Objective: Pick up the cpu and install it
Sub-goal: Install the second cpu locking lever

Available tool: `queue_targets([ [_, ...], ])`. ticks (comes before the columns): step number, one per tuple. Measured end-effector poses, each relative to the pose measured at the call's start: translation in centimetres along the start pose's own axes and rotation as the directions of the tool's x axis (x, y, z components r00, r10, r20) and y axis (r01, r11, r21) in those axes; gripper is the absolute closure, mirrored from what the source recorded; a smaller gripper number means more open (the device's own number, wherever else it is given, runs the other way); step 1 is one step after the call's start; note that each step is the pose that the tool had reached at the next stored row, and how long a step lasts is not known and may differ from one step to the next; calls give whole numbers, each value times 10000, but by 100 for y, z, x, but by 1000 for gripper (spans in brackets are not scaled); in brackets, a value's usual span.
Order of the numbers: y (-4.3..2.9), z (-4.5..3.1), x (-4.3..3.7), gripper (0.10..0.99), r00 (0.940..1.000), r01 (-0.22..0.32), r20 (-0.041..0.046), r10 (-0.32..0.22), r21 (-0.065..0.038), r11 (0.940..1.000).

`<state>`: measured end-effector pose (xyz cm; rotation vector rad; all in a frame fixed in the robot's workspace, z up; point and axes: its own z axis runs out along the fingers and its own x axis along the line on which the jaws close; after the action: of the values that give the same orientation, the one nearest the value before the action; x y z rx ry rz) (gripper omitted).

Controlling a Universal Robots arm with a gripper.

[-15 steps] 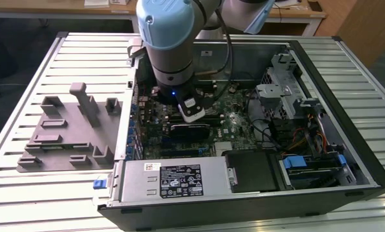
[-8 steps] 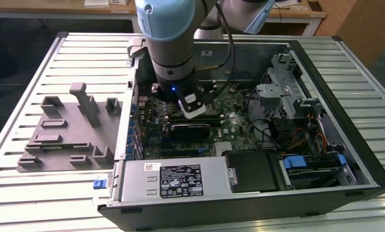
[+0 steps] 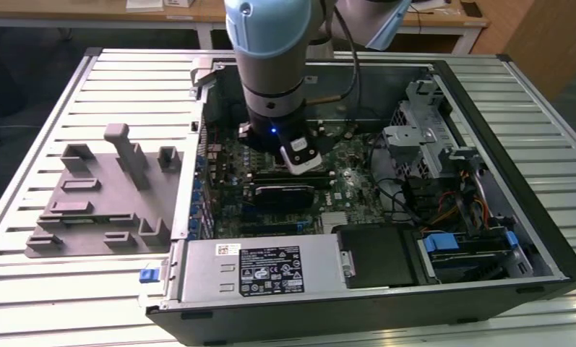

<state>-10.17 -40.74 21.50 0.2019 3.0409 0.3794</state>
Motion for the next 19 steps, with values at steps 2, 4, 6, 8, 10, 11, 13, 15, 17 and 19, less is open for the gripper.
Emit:
queue_targets([
  [2,41,13,-30,980,10000,1,2,-1,18,10000],
  [4,83,28,-57,980,10000,3,6,-3,45,10000],
  [6,125,42,-79,980,10000,5,11,-5,92,10000],
  [8,162,57,-100,980,10000,16,23,-16,188,9998],
  [10,193,69,-120,980,10000,28,39,-29,325,9995],
  [11,206,74,-130,980,10000,33,47,-35,402,9992],
  [13,235,87,-150,980,10000,43,64,-46,537,9985],
  [15,266,98,-174,980,10000,50,71,-55,632,9980],
  [17,301,111,-201,980,10000,55,73,-60,701,9975],
  [19,338,125,-229,980,10000,56,70,-62,732,9973],
])
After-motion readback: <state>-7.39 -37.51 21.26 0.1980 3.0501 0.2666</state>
